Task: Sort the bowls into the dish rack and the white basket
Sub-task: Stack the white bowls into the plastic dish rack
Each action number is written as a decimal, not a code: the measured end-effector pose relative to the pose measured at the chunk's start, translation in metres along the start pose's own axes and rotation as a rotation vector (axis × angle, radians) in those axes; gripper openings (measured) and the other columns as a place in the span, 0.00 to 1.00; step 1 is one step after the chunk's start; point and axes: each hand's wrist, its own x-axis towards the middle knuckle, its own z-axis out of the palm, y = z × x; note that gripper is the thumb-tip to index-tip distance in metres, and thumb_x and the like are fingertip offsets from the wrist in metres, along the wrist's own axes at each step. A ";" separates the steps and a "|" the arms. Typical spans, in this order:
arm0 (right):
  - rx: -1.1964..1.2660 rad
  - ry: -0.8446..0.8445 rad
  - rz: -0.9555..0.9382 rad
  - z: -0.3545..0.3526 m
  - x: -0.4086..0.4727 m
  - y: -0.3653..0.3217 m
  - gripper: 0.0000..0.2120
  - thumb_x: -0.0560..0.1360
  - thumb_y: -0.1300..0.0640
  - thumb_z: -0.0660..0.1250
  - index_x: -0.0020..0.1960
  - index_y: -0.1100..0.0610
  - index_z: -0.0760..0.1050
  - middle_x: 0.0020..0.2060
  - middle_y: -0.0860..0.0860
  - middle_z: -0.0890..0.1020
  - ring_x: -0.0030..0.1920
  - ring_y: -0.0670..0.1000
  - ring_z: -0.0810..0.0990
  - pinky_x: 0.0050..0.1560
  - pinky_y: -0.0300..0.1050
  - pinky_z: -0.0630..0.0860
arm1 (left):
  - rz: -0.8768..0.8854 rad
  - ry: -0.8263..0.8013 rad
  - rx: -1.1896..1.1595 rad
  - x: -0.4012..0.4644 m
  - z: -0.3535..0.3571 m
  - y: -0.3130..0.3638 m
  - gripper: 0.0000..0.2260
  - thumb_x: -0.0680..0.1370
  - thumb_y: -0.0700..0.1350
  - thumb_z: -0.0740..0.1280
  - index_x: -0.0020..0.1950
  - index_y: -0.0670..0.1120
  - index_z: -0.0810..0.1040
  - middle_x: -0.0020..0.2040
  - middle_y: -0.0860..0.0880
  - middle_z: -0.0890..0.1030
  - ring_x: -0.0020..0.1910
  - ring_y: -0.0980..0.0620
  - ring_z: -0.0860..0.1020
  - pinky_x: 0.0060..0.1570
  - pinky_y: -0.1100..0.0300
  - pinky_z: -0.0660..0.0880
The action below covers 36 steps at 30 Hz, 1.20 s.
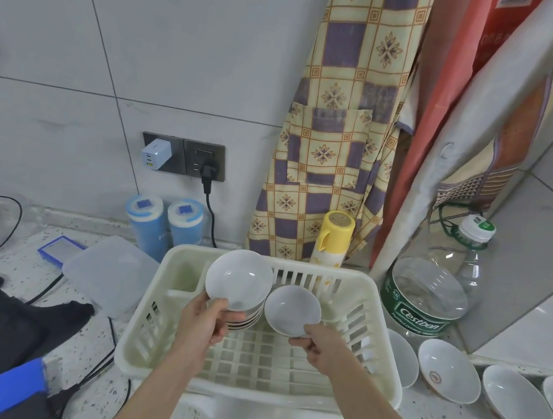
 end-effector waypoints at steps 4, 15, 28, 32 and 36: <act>0.067 -0.021 -0.009 0.001 -0.005 -0.001 0.12 0.81 0.64 0.56 0.64 0.65 0.67 0.38 0.65 0.78 0.16 0.45 0.71 0.14 0.32 0.55 | 0.006 -0.041 0.033 -0.003 0.007 0.003 0.14 0.78 0.39 0.62 0.63 0.47 0.74 0.43 0.38 0.86 0.21 0.54 0.60 0.21 0.65 0.58; -0.371 0.186 -0.533 -0.030 -0.043 -0.007 0.10 0.79 0.47 0.57 0.45 0.48 0.75 0.37 0.49 0.85 0.41 0.49 0.79 0.46 0.50 0.74 | -0.030 -0.135 0.148 -0.006 0.046 -0.001 0.12 0.78 0.41 0.65 0.61 0.49 0.74 0.38 0.38 0.86 0.19 0.55 0.65 0.21 0.65 0.62; -0.456 0.150 -0.640 -0.036 -0.044 -0.015 0.13 0.74 0.64 0.61 0.55 0.55 0.78 0.38 0.51 0.83 0.36 0.49 0.84 0.40 0.46 0.76 | -0.143 -0.272 0.260 -0.008 0.075 -0.015 0.14 0.80 0.52 0.64 0.61 0.45 0.74 0.42 0.43 0.87 0.21 0.54 0.69 0.22 0.65 0.61; -0.497 0.171 -0.640 -0.028 -0.035 -0.019 0.15 0.73 0.64 0.60 0.58 0.57 0.76 0.34 0.49 0.82 0.37 0.49 0.82 0.35 0.43 0.74 | -0.261 -0.210 0.305 -0.006 0.064 -0.020 0.15 0.80 0.54 0.63 0.58 0.42 0.74 0.41 0.44 0.87 0.21 0.54 0.68 0.21 0.65 0.57; -0.528 0.191 -0.626 -0.019 -0.028 -0.019 0.16 0.74 0.63 0.60 0.61 0.58 0.75 0.38 0.48 0.79 0.42 0.52 0.79 0.39 0.46 0.74 | -0.352 -0.160 0.284 -0.004 0.056 -0.033 0.09 0.79 0.43 0.62 0.57 0.40 0.72 0.39 0.42 0.87 0.21 0.54 0.68 0.21 0.65 0.59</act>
